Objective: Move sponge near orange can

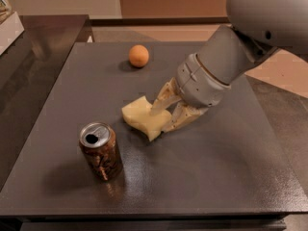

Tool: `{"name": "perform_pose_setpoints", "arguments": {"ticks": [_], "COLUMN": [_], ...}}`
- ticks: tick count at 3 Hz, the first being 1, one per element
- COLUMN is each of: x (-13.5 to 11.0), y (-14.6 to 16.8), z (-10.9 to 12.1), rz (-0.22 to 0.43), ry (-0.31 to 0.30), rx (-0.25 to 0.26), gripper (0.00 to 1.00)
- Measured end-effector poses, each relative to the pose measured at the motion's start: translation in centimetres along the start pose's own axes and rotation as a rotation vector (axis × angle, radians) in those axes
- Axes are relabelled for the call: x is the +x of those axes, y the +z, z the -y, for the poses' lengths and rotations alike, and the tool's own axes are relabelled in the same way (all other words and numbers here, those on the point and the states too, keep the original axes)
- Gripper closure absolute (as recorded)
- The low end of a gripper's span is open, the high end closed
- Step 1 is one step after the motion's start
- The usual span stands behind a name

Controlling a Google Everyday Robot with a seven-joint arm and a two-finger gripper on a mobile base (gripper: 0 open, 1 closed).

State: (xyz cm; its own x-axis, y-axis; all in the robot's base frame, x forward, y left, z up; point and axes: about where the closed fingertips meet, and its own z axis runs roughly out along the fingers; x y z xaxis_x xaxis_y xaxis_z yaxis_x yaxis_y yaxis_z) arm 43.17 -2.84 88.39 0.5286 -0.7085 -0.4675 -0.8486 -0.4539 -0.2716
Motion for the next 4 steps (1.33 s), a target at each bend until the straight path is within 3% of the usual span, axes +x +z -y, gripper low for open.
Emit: {"name": "perform_pose_setpoints", "arguments": {"ticks": [1, 2, 4], "x": [-1.2, -2.1, -3.4], "y": [0.6, 1.6, 3.1], "z": [-1.2, -2.0, -2.7], "rz": [0.026, 0.041, 0.058], "ry": [-0.029, -0.044, -0.056], "rx": [-0.016, -0.033, -0.050], "gripper": [1.00, 0.82, 0.36]}}
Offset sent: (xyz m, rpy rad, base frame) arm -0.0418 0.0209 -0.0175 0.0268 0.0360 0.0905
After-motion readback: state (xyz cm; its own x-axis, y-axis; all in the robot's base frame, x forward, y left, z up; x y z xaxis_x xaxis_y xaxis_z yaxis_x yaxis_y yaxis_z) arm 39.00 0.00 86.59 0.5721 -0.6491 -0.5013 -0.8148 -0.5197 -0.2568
